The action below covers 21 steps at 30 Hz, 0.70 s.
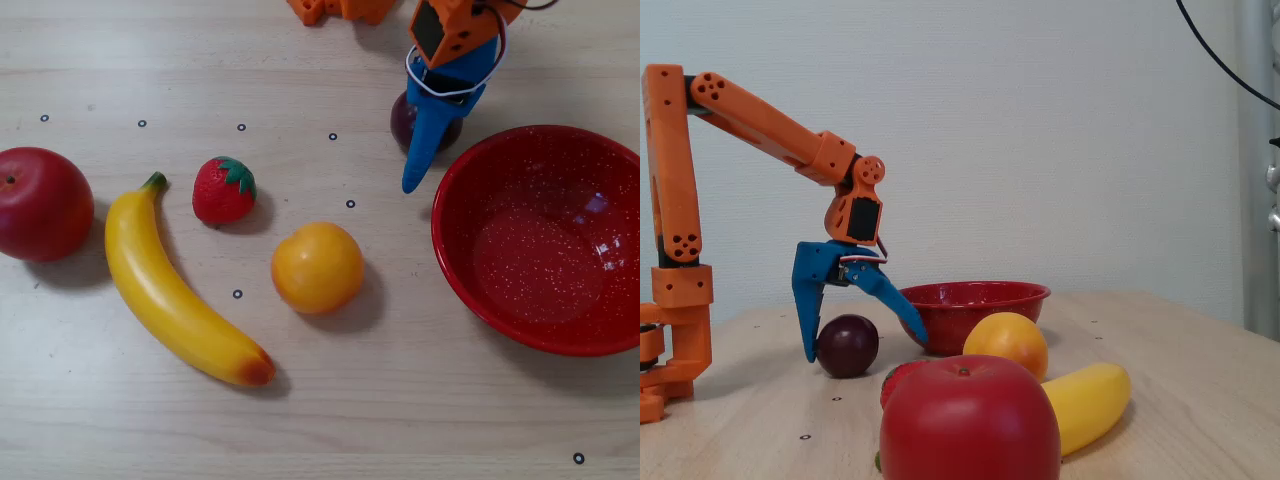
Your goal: Put plum in the red bowl.
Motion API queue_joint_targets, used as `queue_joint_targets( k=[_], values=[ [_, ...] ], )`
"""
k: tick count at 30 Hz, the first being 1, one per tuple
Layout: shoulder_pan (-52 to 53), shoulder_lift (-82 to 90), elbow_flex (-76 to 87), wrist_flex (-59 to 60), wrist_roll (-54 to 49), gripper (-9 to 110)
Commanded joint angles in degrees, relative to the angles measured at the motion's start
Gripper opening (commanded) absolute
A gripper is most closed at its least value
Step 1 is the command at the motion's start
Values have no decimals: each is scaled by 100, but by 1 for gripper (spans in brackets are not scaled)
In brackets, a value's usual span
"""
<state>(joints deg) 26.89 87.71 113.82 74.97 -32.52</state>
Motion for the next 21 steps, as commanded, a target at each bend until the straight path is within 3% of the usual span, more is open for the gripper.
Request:
queue_joint_targets(
  k=[1, 21],
  values=[
    [202, 132, -554, -123, 88, 56],
    [237, 35, -659, -114, -18, 52]
  ],
)
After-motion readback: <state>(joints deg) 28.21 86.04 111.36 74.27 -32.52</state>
